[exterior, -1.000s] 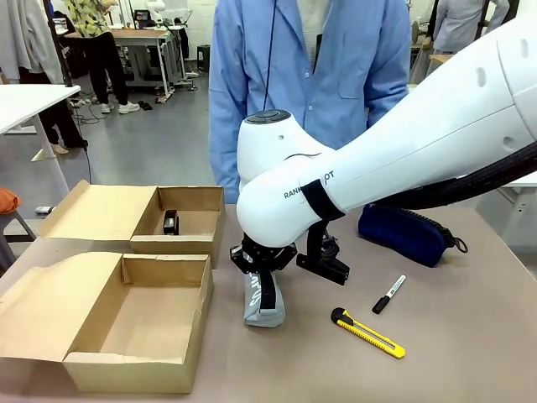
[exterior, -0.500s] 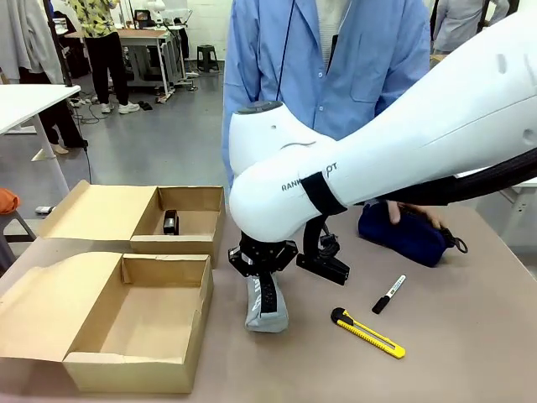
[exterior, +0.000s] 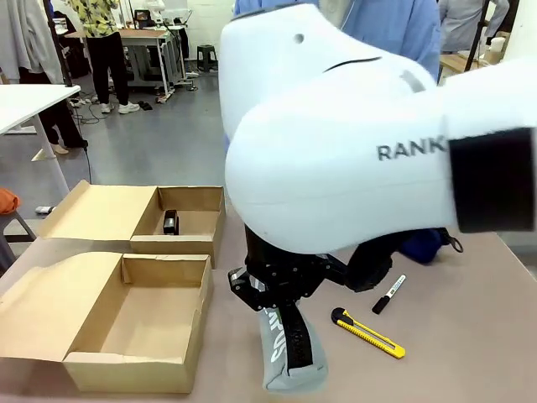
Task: Place items inside the box.
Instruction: Pick up a Pencil pouch or Stapler and place it inside the Mailer Box closest to the robot.
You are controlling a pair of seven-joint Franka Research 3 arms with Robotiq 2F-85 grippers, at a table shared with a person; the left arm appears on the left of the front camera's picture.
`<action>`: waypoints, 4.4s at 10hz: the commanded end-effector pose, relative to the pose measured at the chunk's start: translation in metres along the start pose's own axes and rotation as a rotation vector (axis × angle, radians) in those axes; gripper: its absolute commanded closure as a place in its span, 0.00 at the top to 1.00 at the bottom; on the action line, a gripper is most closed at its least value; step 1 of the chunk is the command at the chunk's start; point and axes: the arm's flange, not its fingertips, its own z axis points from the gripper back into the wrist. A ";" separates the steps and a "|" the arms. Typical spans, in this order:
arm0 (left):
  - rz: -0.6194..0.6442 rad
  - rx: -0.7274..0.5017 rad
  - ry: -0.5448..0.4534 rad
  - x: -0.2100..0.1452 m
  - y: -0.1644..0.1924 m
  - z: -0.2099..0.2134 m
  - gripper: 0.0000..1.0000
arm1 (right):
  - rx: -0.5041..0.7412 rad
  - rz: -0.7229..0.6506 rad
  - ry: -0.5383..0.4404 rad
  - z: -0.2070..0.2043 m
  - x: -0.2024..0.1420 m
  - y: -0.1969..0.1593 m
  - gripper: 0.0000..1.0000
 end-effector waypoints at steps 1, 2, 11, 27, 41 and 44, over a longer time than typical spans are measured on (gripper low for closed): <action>-0.018 -0.017 -0.014 0.001 -0.002 -0.001 1.00 | -0.016 -0.023 0.067 -0.030 0.044 0.015 0.00; -0.018 -0.017 -0.014 0.001 -0.002 -0.001 1.00 | 0.000 0.000 0.000 0.000 0.000 0.000 0.07; -0.018 -0.017 -0.014 0.001 -0.002 -0.001 1.00 | 0.092 -0.220 0.026 -0.001 0.003 0.004 0.07; -0.018 -0.017 -0.014 0.001 -0.002 -0.001 1.00 | 0.150 -0.189 -0.071 -0.023 0.107 0.205 0.07; -0.018 -0.017 -0.014 0.001 -0.002 -0.001 1.00 | 0.134 -0.165 0.148 -0.093 0.169 0.227 0.07; -0.018 -0.017 -0.014 0.001 -0.002 -0.001 1.00 | 0.117 -0.158 0.150 -0.096 0.168 0.224 0.65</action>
